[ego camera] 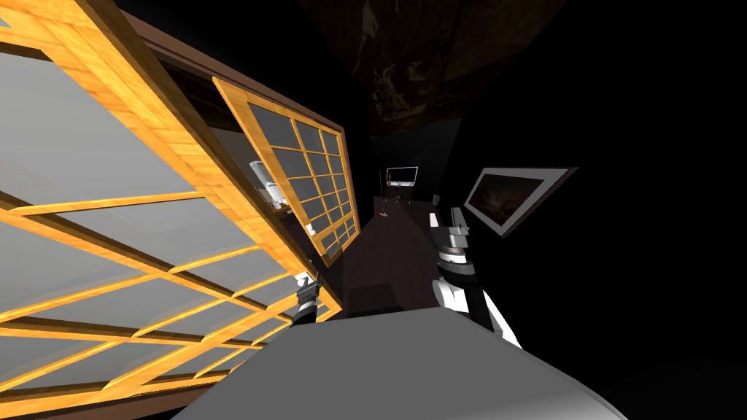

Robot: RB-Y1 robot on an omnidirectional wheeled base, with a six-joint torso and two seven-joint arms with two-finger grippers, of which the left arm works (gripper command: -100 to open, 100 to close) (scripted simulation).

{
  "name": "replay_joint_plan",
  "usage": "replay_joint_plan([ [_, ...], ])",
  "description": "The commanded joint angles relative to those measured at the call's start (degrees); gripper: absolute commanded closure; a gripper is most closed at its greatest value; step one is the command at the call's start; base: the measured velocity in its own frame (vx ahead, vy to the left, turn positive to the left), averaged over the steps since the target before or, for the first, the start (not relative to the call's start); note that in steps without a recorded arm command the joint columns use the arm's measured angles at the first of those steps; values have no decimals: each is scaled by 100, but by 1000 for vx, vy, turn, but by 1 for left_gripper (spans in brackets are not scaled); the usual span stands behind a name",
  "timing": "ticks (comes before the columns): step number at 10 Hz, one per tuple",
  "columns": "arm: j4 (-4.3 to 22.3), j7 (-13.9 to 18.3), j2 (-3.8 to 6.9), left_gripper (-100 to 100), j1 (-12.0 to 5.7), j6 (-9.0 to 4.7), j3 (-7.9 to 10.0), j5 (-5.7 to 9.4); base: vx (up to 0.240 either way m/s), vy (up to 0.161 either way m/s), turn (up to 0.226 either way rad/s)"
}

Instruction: Pull the door open

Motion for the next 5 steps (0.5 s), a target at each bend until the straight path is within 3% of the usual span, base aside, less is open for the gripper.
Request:
replay_joint_plan([
  [1,55,48,69,-100,70,50,3,6,-209,-60,-4],
  [5,-62,99,149,-100,118,225,-80,-33,-204,-23,19],
])
